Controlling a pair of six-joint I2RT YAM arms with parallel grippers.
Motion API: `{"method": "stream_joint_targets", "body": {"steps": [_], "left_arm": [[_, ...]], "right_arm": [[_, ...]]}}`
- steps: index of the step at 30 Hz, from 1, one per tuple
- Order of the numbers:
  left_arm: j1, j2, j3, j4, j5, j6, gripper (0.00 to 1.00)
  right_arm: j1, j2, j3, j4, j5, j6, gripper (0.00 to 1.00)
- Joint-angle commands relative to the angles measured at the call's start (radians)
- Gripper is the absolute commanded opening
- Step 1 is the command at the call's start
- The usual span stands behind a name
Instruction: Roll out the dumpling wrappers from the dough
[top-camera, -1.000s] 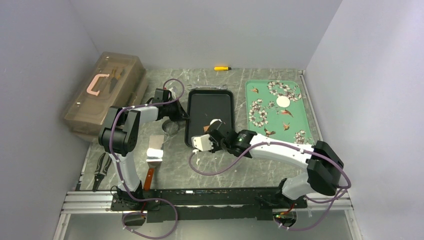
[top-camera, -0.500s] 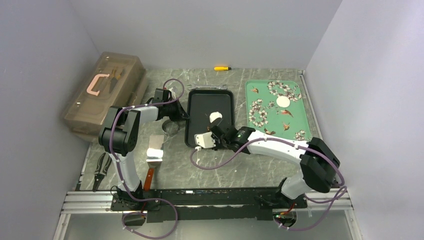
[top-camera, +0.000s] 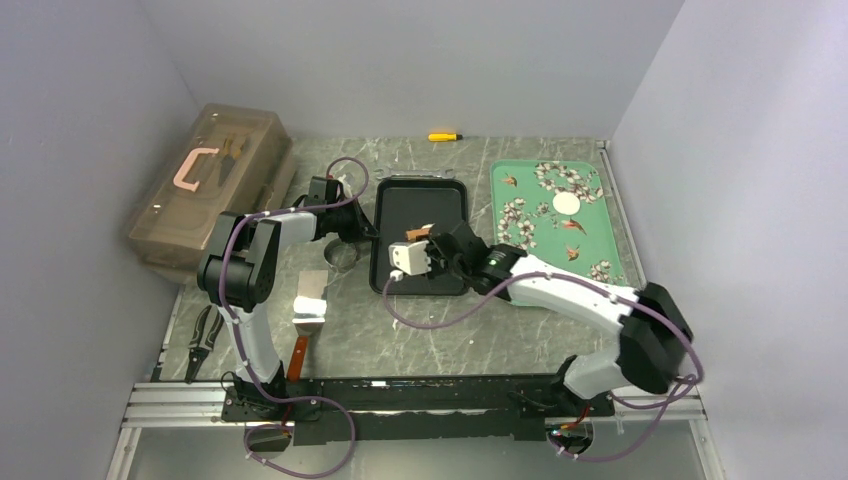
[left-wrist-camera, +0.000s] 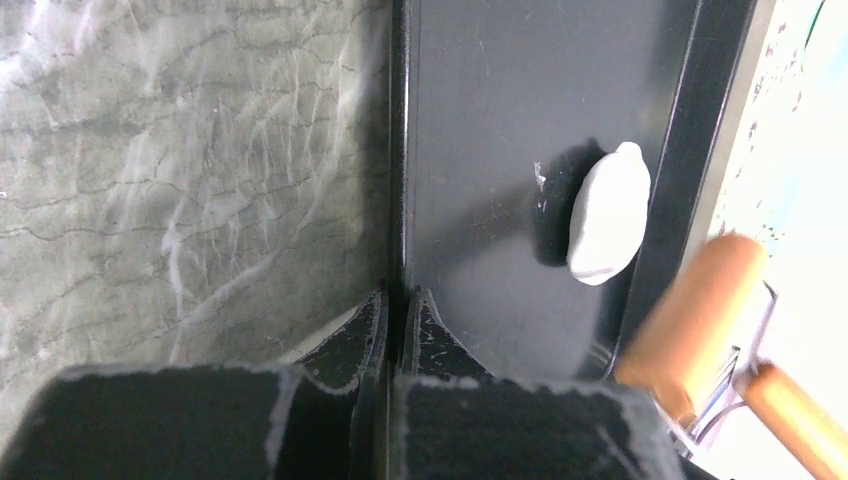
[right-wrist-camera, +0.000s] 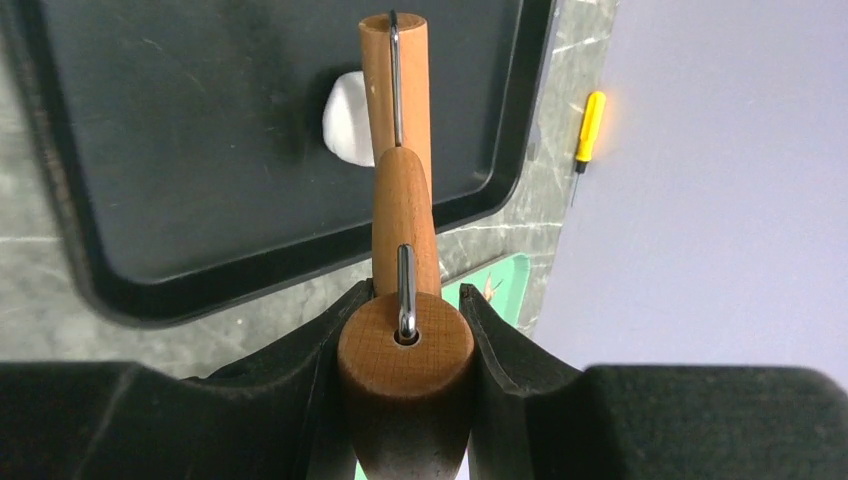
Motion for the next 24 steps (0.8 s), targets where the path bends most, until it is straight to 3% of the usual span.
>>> {"method": "stream_joint_targets", "body": {"steps": [1,4,8,16,24], "left_arm": [[0.004,0.061,-0.003,-0.063,-0.060,0.022,0.00],[0.003,0.060,-0.007,-0.057,-0.053,0.018,0.00],[0.003,0.063,-0.003,-0.063,-0.047,0.015,0.00],[0.005,0.069,0.001,-0.067,-0.047,0.016,0.00],[0.006,0.066,0.001,-0.069,-0.051,0.016,0.00]], "right_arm": [[-0.034,0.145,0.082,0.132,0.061,-0.070,0.00],[-0.044,0.208,0.090,0.111,0.062,-0.092,0.00],[-0.029,0.165,-0.010,0.095,0.028,-0.110,0.00],[-0.002,0.080,-0.056,-0.034,0.027,-0.065,0.00],[-0.058,0.188,-0.003,0.050,0.009,-0.102,0.00]]}}
